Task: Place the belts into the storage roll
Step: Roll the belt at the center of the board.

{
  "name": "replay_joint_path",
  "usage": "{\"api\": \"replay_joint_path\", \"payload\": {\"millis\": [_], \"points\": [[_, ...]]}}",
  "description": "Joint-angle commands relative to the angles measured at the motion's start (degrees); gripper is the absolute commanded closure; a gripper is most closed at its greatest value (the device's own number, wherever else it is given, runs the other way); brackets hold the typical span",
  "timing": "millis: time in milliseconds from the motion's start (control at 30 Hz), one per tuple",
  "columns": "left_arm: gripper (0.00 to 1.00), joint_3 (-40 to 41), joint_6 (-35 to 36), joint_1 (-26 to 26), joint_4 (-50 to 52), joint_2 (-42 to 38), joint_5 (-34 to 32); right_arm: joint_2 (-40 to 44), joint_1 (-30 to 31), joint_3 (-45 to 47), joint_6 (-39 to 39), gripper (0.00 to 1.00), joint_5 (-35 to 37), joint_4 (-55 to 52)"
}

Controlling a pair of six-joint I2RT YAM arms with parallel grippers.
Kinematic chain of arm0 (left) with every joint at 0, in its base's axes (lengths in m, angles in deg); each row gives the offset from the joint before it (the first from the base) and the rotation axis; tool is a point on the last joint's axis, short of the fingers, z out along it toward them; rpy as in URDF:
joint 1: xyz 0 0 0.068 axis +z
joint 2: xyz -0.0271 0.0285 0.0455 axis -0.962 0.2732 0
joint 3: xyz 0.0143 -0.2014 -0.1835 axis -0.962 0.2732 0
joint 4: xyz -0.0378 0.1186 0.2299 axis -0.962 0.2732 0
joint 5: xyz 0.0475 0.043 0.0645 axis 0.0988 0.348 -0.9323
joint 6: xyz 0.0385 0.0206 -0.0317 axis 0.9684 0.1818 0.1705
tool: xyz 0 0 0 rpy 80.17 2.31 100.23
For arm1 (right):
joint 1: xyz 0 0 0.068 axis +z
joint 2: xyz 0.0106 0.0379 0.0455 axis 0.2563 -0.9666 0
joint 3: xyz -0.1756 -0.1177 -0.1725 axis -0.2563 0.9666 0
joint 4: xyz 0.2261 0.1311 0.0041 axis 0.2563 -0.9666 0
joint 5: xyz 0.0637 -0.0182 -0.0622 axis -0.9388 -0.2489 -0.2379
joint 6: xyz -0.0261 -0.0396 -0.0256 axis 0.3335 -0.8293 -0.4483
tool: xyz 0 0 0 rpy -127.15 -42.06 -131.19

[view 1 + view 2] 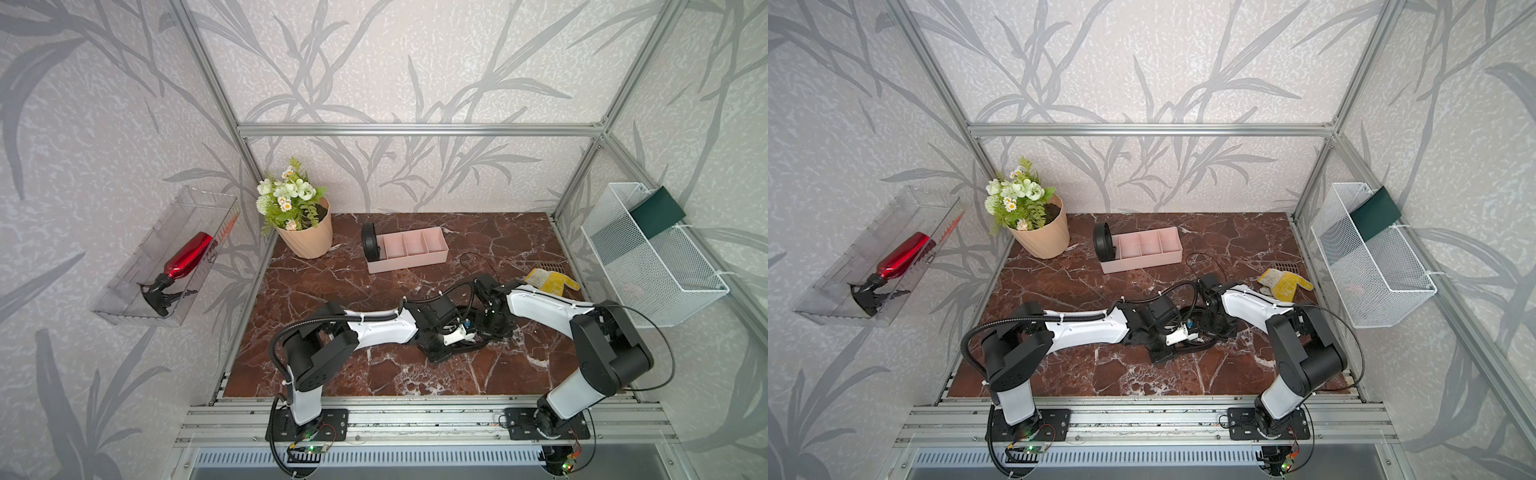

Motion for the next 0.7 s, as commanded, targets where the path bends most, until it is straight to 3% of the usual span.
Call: {"api": "replay_joint_path", "payload": {"millis": [0,667], "points": [[1.0,2.7,1.6,1.9,12.3,-1.4,-3.0,-2.9,-1.3,0.5,-3.2,0.8,9.1,0.4],[1.0,4.8,2.1,7.7,13.5,-4.9,-6.8,-7.3,-4.9,-4.1,-3.8,0.76,11.1,-1.0]]}}
